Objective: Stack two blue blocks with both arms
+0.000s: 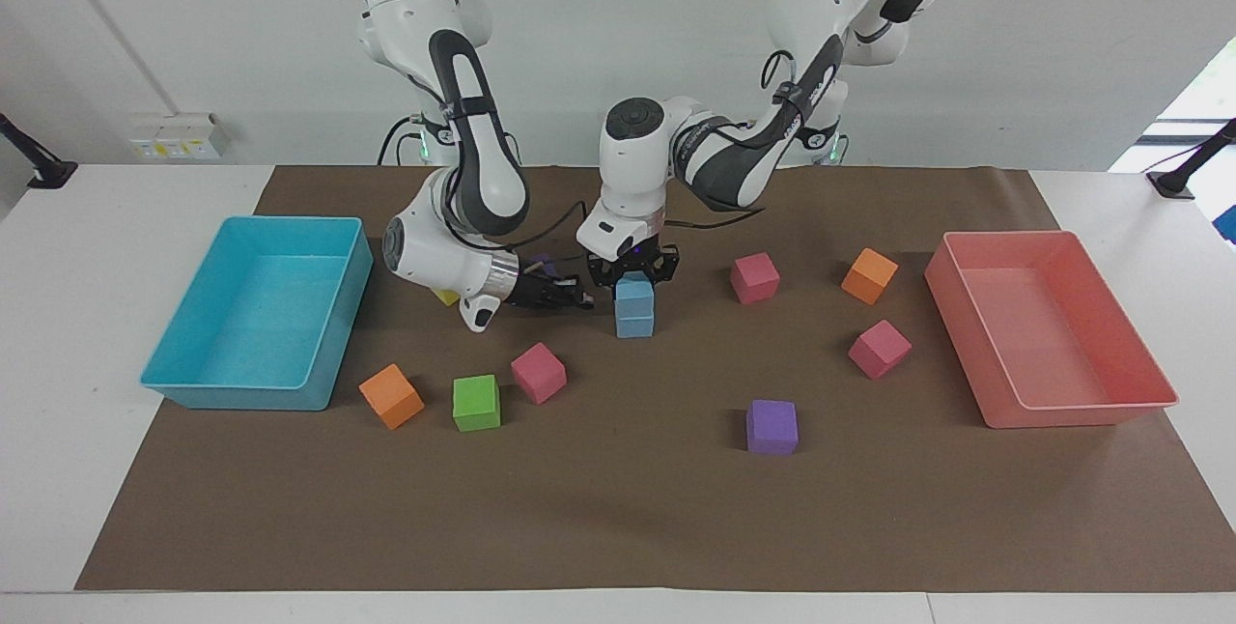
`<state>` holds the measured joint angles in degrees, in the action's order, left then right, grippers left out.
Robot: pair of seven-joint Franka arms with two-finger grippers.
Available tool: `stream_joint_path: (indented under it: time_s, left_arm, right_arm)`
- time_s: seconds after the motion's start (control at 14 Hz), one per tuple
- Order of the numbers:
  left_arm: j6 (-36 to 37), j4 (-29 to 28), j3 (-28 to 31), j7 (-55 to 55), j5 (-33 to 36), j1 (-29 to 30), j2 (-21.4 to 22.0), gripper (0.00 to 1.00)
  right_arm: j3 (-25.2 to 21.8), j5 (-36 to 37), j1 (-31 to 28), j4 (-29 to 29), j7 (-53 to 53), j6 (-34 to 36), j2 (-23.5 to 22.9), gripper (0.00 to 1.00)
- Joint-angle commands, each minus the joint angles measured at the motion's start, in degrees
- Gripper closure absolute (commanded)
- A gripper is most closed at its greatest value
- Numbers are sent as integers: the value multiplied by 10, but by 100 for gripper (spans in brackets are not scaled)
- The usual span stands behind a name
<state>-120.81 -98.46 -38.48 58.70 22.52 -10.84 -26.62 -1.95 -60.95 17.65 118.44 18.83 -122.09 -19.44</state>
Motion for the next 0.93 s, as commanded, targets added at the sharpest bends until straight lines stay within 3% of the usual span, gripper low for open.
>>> stream_joint_path:
  time_s: [0.0, 0.86]
  left_arm:
    - [1, -5, 0, 5, 11, 6, 5, 87]
    - [1, -5, -2, 1, 11, 14, 13, 87]
  right_arm:
    - [3, -20, -6, 8, 14, 2, 8, 100]
    - [3, -24, -6, 7, 14, 2, 8, 100]
